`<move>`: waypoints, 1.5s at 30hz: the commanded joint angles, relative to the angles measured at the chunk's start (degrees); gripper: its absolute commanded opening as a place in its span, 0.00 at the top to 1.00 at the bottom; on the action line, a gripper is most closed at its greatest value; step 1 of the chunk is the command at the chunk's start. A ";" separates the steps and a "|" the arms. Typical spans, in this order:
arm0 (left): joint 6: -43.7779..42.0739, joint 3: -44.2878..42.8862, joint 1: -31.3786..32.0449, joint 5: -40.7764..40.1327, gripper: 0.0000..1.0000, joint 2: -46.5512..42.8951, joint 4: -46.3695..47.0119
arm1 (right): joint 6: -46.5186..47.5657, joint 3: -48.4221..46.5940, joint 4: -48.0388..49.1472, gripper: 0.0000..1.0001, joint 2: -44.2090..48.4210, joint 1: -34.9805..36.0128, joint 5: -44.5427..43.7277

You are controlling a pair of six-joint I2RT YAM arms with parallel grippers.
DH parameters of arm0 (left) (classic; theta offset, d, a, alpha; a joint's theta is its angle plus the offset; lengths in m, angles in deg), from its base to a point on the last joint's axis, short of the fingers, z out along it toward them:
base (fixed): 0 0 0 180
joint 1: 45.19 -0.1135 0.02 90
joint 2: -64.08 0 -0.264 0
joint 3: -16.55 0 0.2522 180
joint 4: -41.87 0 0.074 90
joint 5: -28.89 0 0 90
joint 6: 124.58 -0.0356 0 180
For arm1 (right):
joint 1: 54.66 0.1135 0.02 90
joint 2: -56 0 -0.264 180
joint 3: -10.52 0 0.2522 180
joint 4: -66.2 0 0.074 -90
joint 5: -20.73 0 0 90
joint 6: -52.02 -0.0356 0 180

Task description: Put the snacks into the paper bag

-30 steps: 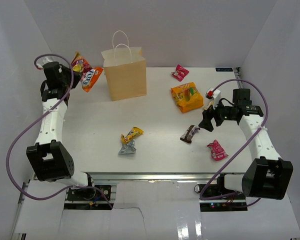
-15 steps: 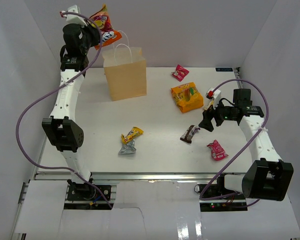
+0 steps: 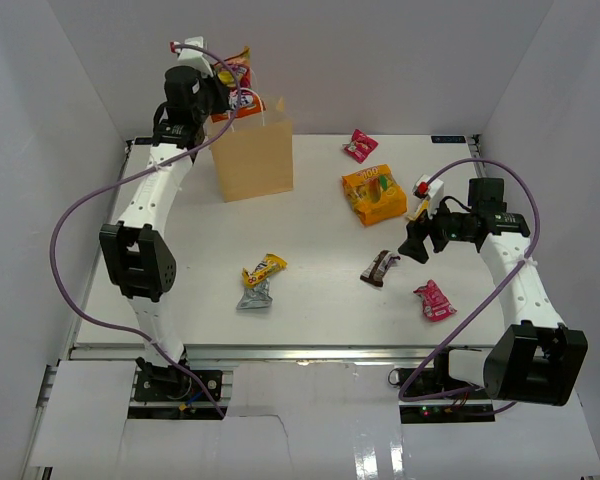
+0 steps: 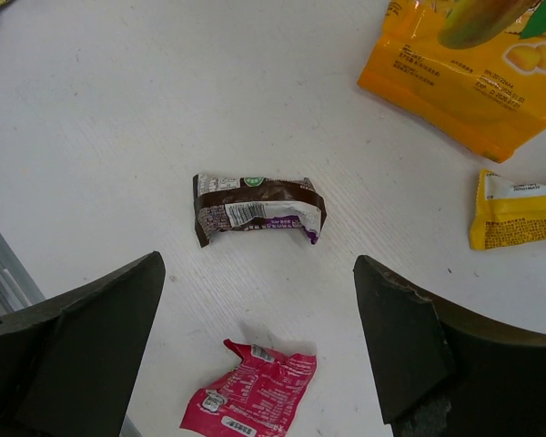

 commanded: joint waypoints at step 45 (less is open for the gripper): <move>30.51 79.61 0.28 11.54 0.05 -73.55 -11.12 | -59.82 5.21 15.48 0.27 -19.72 19.11 -32.59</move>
